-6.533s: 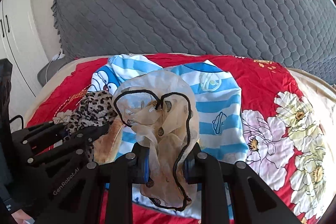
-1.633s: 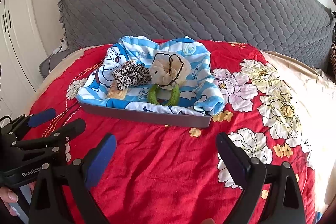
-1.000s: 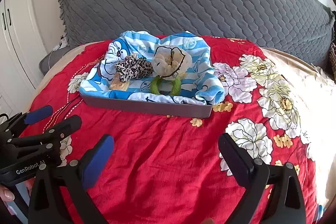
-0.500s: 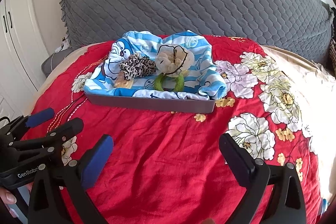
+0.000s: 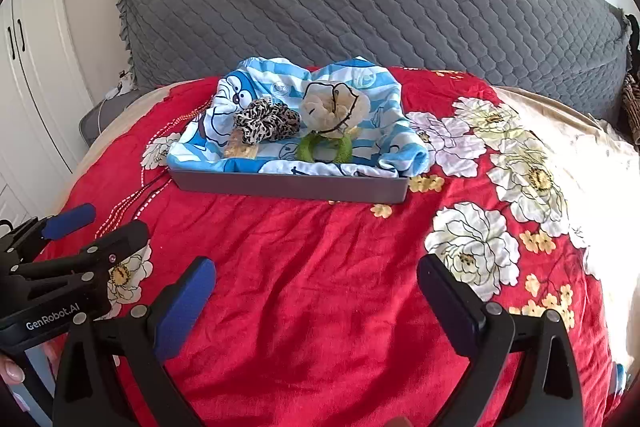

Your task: Organize objects

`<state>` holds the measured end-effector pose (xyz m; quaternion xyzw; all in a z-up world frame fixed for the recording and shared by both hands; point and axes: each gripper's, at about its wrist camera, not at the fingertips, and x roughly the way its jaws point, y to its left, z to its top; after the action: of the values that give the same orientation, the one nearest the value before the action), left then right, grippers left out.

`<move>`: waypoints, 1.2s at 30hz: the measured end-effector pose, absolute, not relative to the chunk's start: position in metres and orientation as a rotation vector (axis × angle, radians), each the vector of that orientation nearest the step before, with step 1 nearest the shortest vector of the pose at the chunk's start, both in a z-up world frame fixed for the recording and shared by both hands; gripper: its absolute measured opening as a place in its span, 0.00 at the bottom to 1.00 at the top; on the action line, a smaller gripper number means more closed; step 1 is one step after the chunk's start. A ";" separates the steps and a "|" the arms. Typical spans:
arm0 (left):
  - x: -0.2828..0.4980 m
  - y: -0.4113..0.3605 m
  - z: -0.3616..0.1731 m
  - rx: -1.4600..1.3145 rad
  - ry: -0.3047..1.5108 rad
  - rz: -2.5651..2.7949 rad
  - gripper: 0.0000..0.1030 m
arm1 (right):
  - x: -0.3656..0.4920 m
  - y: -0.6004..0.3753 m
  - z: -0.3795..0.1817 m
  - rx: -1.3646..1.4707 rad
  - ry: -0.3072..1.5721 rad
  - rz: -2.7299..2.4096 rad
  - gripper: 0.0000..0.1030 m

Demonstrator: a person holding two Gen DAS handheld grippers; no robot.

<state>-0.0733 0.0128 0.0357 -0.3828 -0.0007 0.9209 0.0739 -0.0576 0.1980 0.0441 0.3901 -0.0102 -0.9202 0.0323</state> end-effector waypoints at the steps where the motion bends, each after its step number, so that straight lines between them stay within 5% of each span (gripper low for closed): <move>1: -0.072 0.012 0.035 -1.155 0.001 2.764 0.83 | -0.056 0.197 0.044 1.198 -0.026 -2.832 0.99; 36: -0.052 0.014 0.007 -1.203 0.025 2.749 0.83 | -0.032 0.195 0.018 1.253 0.006 -2.825 0.99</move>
<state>-0.0523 0.0137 0.0071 -0.3999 0.0082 0.9138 0.0702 -0.0321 0.1948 0.0181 0.4055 0.0021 -0.9138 0.0257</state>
